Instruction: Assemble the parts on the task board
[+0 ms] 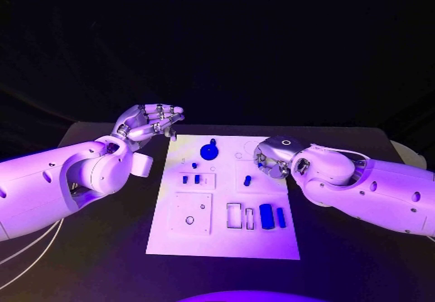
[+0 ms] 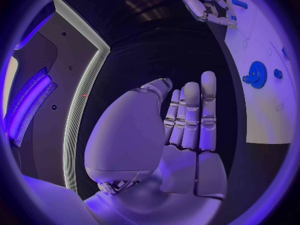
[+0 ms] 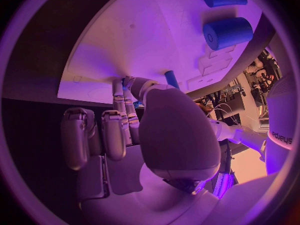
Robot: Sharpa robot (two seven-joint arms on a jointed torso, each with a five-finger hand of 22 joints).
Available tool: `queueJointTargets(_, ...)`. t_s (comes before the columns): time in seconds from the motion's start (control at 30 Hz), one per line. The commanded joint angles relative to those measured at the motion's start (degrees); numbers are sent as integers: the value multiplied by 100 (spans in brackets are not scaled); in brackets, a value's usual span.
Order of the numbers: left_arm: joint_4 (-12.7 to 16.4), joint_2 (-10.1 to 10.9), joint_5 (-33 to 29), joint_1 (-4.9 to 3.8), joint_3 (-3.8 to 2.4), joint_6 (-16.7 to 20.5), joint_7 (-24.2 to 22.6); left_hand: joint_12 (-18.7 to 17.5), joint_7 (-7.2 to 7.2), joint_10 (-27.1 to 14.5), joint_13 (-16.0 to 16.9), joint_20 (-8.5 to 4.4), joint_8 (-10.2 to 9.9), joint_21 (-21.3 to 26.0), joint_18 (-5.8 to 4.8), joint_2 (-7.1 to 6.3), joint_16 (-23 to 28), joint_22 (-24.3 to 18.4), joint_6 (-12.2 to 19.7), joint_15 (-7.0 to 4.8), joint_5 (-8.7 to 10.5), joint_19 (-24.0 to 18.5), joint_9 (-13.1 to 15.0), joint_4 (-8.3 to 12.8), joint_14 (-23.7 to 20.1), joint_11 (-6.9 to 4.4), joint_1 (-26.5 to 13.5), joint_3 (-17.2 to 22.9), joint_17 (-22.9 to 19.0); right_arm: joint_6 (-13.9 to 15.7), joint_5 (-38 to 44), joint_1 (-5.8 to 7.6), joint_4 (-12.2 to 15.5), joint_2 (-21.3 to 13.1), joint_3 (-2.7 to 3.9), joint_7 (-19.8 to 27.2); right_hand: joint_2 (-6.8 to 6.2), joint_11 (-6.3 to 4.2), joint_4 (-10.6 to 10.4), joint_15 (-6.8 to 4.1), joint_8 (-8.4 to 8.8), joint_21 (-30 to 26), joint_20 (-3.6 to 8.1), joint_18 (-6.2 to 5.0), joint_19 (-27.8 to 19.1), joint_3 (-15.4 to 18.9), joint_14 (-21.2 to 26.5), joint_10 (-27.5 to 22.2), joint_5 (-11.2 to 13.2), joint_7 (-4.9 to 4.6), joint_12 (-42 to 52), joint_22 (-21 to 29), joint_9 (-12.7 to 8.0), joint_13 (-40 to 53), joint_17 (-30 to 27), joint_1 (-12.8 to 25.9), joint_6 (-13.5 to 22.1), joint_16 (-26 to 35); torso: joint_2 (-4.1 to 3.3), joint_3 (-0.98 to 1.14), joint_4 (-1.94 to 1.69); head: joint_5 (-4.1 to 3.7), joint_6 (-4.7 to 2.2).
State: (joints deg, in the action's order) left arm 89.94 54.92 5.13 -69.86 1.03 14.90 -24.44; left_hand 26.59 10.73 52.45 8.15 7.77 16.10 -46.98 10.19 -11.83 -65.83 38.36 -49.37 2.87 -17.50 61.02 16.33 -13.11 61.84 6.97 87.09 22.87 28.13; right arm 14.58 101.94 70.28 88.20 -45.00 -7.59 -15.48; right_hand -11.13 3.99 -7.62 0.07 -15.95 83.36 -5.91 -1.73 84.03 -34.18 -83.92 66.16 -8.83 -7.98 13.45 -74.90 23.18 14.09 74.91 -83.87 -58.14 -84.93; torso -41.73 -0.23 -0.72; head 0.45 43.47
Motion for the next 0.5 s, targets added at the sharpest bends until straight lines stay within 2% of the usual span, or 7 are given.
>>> queueJointTargets(0.03, 15, -3, -43, -4, -5, -33, 15, 26, 30, 11, -8, -45, -28, 33, 41, -2, -27, -5, -13, -37, -26, 7, -9, 5, -6, 20, 56, 33, -7, -70, 203, -65, 43, -28, -49, -180, 88, -3, 48, -48, -34, 43, 40, 12, 281, -31, -363, 62, -48, -11, -11, -1090, 15, 4, 406, -3, -56, -24, 4, -3, -3, -3, 12)
queueJointTargets(0.5, 18, 0, -43, -4, -5, -51, 54, 12, 48, -26, -27, -39, -49, 36, 37, -22, -24, -5, 6, -23, -26, 2, -20, 6, -21, 39, 40, 77, -32, 424, 237, -39, 247, -140, -24, -274, 84, -9, 88, -51, -49, 106, 43, 28, 312, -60, -362, 104, -52, -3, -41, -1135, 37, -8, 391, 101, -78, -18, 5, -9, -2, -16, -1)
